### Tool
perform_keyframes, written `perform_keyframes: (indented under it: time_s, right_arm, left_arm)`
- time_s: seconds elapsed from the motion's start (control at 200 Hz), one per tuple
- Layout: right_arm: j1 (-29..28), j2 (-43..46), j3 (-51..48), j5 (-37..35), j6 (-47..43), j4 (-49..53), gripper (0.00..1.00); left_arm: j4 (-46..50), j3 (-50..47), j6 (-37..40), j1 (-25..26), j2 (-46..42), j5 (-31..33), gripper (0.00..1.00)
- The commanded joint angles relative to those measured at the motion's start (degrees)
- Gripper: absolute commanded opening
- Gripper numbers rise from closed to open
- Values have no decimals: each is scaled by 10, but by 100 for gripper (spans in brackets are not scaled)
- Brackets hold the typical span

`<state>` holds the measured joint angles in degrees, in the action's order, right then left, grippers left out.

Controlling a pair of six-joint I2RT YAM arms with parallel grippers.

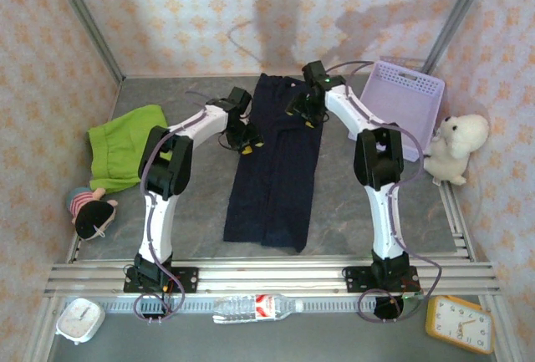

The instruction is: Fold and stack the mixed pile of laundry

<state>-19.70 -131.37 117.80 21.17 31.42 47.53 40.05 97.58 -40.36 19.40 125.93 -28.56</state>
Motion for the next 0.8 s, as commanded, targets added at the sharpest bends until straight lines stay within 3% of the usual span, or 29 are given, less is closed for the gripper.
perform_keyframes:
  time_s: [0.0,0.31,0.6,0.796]
  right_arm:
    - [-3,-40,25,-35,6,24,66]
    - [-2,-178,195,-22,20,42,66]
    - [4,-251,293,28,36,-19,68]
    - [5,-148,239,23,-11,4,71]
  left_arm:
    - [2,7,27,3,5,-22,37]
    - [-58,-78,-21,6,7,-48,38]
    - [-29,-63,-20,6,19,-36,39]
    - [-3,-38,-14,0,-15,34,61]
